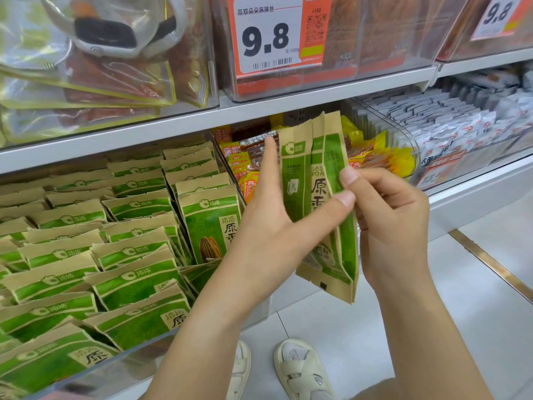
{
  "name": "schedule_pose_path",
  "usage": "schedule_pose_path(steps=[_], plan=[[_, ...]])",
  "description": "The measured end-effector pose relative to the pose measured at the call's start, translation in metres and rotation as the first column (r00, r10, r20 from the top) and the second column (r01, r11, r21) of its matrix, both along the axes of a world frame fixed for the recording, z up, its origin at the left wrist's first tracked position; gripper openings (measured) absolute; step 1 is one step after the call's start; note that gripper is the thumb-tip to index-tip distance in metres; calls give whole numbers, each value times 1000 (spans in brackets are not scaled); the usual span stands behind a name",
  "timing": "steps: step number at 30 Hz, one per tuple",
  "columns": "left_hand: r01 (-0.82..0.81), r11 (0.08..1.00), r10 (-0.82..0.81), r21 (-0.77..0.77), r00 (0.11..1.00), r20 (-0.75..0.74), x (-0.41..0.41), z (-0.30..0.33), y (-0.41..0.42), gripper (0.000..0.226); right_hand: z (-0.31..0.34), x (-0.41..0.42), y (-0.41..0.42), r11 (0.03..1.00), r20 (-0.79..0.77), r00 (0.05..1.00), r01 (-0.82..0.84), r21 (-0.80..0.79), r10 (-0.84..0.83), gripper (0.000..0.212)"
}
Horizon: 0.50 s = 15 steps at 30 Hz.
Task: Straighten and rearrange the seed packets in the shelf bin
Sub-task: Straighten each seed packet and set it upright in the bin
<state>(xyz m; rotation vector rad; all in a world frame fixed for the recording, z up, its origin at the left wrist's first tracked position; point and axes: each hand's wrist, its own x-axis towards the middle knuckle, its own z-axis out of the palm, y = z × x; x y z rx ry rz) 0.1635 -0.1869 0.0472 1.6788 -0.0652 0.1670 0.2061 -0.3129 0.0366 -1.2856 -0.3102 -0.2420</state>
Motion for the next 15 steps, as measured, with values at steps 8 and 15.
schedule_pose_path(steps=[8, 15], plan=[[104, 980, -104, 168, 995, -7, 3, -7, -8, 119, 0, 2, -7, 963, -40, 971, 238, 127, -235, 14], [116, 968, -116, -224, 993, 14, 3, 3, 4, 76, 1, 5, -13, 977, 15, 985, -170, -130, 173, 69]])
